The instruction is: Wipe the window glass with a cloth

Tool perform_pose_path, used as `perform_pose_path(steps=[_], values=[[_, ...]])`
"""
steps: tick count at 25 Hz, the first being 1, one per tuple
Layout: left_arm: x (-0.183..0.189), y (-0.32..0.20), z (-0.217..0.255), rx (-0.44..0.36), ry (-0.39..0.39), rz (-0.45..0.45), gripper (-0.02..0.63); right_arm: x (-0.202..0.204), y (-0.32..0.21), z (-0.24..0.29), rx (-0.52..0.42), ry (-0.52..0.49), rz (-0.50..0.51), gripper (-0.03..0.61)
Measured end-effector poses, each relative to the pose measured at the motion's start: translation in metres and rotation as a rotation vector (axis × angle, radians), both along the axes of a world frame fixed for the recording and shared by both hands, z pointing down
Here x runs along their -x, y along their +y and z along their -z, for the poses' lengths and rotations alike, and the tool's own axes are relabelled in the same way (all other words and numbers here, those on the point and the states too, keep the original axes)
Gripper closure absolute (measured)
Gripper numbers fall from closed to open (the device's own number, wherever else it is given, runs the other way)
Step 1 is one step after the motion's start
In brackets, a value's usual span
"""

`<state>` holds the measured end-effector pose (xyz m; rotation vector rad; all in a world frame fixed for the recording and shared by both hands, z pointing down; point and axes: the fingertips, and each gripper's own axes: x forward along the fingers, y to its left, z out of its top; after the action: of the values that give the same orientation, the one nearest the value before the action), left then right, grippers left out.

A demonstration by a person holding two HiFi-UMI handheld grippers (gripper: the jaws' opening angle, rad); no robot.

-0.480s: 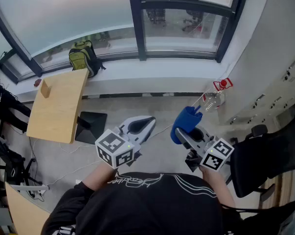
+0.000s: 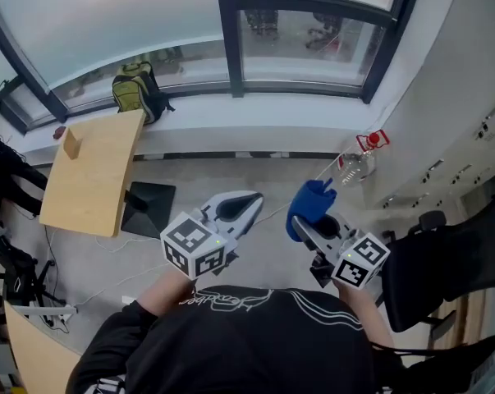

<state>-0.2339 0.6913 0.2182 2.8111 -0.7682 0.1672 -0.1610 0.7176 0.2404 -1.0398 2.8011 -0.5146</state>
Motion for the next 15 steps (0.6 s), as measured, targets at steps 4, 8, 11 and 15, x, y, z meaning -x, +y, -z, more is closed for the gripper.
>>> perform_pose_path(steps=[4,8,11,15], values=[[0.0,0.001,0.004,-0.013,0.004,0.002,0.607,0.007,0.001,0.006,-0.043,0.061,0.013,0.457],[0.01,-0.003,0.007,-0.014,0.014,0.011,0.607,0.01,-0.005,0.012,-0.029,0.042,-0.002,0.457],[0.016,-0.01,0.007,-0.015,0.016,0.019,0.607,0.004,-0.01,0.011,-0.018,0.029,-0.012,0.457],[0.01,-0.028,-0.002,0.013,0.009,0.016,0.607,-0.016,-0.03,0.003,0.011,0.005,-0.041,0.457]])
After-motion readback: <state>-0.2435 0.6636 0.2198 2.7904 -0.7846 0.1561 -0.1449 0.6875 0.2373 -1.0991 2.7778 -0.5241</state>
